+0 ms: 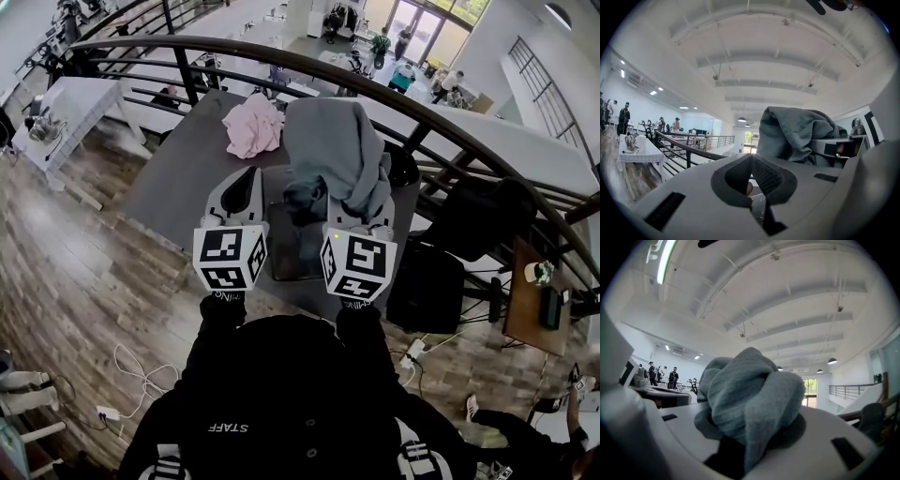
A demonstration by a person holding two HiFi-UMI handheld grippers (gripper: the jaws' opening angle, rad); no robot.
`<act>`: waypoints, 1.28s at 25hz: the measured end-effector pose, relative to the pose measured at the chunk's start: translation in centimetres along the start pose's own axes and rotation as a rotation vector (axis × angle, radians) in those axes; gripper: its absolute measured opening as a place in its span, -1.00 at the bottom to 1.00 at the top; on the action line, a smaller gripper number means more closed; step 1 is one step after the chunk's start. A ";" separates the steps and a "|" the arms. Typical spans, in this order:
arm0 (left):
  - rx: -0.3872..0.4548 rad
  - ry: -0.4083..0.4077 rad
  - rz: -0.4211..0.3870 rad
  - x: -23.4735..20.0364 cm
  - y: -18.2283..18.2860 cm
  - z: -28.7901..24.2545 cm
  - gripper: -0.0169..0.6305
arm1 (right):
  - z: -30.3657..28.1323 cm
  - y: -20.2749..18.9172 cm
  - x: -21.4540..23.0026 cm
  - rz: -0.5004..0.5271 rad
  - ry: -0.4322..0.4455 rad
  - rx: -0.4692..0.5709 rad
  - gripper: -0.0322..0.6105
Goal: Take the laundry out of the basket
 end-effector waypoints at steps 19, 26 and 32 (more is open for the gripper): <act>0.020 -0.009 -0.019 0.9 0.5 0.0 -0.94 | 0.6 0.4 0.4 0.004 -0.011 0.026 -0.29; 0.024 -0.007 -0.029 1.0 0.5 0.4 -0.94 | 1.1 0.4 0.1 0.001 -0.005 0.030 -0.29; 0.016 -0.003 -0.026 1.0 0.3 0.7 -0.94 | 1.5 0.4 0.0 0.001 -0.008 0.026 -0.29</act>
Point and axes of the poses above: the fingertips, and each gripper's own axes: z backward along the fingers, x to its right, y out of its top, the point moved 6 cm from there along z, backward along the fingers, and after that the axes turned 7 degrees about z, right-handed, at the moved point
